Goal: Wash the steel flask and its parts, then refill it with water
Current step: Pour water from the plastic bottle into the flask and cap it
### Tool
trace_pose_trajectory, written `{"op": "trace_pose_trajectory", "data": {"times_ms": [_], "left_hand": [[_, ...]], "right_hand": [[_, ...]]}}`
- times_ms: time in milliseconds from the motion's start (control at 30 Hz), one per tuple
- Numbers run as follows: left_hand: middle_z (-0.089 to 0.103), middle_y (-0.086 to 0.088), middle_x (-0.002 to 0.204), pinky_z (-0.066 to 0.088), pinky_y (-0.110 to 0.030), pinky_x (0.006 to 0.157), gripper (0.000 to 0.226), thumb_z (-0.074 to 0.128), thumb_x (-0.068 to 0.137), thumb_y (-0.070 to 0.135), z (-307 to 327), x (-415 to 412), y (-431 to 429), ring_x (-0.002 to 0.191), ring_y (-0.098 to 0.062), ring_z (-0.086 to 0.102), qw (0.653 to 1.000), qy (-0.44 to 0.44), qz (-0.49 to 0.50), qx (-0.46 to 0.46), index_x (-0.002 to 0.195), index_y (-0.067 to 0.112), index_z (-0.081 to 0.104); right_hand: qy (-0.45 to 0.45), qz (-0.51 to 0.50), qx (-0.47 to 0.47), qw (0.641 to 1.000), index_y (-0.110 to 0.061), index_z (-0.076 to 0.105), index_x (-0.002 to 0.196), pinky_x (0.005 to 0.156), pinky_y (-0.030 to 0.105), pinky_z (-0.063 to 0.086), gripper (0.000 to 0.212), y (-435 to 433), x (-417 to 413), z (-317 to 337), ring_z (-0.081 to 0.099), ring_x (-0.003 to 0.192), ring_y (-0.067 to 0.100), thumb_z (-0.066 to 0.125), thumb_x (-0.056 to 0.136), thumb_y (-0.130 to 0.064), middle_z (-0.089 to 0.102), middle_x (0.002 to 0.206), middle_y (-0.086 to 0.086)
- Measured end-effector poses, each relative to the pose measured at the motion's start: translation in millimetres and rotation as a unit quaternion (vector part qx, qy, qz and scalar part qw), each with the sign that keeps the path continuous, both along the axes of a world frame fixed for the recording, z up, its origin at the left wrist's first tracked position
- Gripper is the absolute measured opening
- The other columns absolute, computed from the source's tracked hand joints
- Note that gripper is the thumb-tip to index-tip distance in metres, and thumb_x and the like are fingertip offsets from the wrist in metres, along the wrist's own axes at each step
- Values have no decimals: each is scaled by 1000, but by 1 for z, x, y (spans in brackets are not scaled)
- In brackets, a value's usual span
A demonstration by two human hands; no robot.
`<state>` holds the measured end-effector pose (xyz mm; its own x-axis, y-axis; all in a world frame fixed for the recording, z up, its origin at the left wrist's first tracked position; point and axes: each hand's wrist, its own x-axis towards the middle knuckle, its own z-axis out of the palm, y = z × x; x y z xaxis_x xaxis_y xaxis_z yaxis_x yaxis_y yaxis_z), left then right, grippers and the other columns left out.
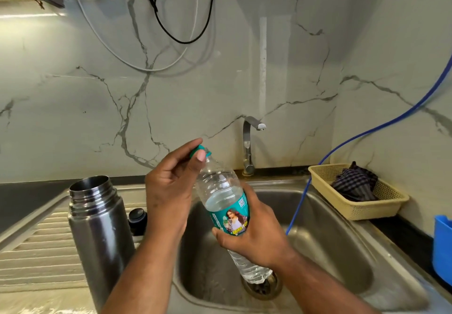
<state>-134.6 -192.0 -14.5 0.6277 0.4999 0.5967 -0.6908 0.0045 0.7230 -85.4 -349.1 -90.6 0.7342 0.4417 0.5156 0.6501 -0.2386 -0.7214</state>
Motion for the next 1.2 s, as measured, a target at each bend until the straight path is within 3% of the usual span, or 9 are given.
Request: {"op": "trace_pose_trajectory", "data": {"times_ms": [167,267,500,567,633,767,900,1067,1200], "left_hand": [[79,0,100,56,-18,81,32,73,84,18,3,-2,2,93,-9,73,1000,-5,13,27,115,9,74],[79,1,105,57,-19,84,32,72,87,20,1,-3,3,98,-10,73,999,0,16,34,117,10,74],[76,-3,115,57,-41,98,30,67,90,27,-6,3,4,114,-25,70,999,30,-6,24,117,13,73],[76,-4,112,56,-44,96,37,72,85,41,-6,2,4,112,-27,70,999,28,-24,5,111,15,73],[75,-5,110,60,-39,87,40,75,80,48,-6,1,4,110,-28,70,998,36,-46,-16,106,18,72],[75,-1,115,62,-32,78,31,68,84,29,-7,3,5,107,-23,72,990,59,-102,-72,113,18,69],[77,2,99,63,-31,79,30,73,77,21,-10,7,8,105,-24,69,985,56,-99,-133,106,15,74],[77,-7,110,60,-25,81,25,74,74,30,-12,8,11,113,-32,69,994,33,-76,-67,95,20,82],[77,-8,107,60,-29,83,27,58,88,15,-9,3,10,104,-27,73,991,13,-130,-16,97,21,82]], "right_hand": [[-10,-3,-28,1000,-58,31,140,87,27,62,93,-2,1,-1,67,108,-2,89,68,-48,63,120,-29],[-29,-19,-44,998,-60,26,142,87,27,61,96,-4,1,0,67,107,-2,86,67,-54,62,120,-29],[-61,-51,-94,992,-60,18,142,88,25,60,98,-9,4,2,65,104,-3,80,67,-64,60,121,-29],[-67,-50,-102,991,-58,18,144,90,23,59,98,-9,4,2,64,106,-3,79,68,-65,58,124,-30],[-72,-49,-113,990,-56,16,146,92,22,58,99,-7,4,2,62,109,-4,78,69,-67,56,128,-30],[-80,-62,-131,986,-55,14,148,94,22,57,100,-7,3,4,61,110,-4,77,71,-67,55,131,-29],[-100,-75,-145,981,-53,12,150,93,21,56,101,-10,3,6,61,110,-2,76,72,-66,54,132,-29],[-39,-6,-124,992,-53,23,147,93,23,58,96,-19,11,6,65,110,-2,84,72,-56,60,128,-27],[16,83,-81,993,-41,39,145,90,26,60,89,-29,12,14,69,109,1,92,74,-32,69,119,-23]]}}
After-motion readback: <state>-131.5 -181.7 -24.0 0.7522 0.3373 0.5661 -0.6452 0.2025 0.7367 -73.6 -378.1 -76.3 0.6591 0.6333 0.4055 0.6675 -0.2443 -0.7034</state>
